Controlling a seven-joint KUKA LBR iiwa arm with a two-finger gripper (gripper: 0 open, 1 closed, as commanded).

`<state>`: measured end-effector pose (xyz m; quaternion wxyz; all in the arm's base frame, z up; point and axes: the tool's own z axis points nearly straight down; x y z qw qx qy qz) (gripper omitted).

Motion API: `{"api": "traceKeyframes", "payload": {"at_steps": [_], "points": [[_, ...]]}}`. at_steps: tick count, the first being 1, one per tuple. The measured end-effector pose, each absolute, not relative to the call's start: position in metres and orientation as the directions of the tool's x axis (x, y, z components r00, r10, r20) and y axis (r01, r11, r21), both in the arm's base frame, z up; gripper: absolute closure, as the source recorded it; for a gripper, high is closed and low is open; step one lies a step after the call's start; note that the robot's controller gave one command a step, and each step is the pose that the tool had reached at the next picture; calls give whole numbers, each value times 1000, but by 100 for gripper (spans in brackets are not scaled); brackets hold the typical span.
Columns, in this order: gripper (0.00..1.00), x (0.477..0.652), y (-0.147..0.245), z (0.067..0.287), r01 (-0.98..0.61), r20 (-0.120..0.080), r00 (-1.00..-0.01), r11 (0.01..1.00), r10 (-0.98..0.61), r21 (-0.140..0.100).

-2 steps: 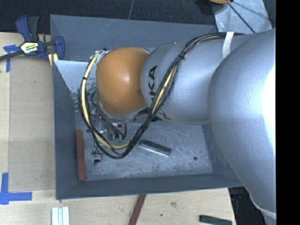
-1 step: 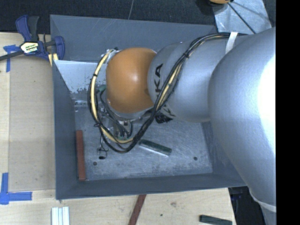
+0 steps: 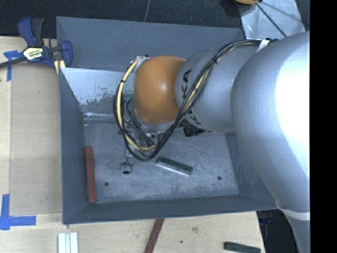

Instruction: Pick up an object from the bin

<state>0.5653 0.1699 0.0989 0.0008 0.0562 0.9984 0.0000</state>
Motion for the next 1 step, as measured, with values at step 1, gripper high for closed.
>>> {"api": "traceKeyframes", "payload": {"at_steps": [1], "points": [[0, 587, 153, 78, 106, -4, -994, 994, 106, 1]]}}
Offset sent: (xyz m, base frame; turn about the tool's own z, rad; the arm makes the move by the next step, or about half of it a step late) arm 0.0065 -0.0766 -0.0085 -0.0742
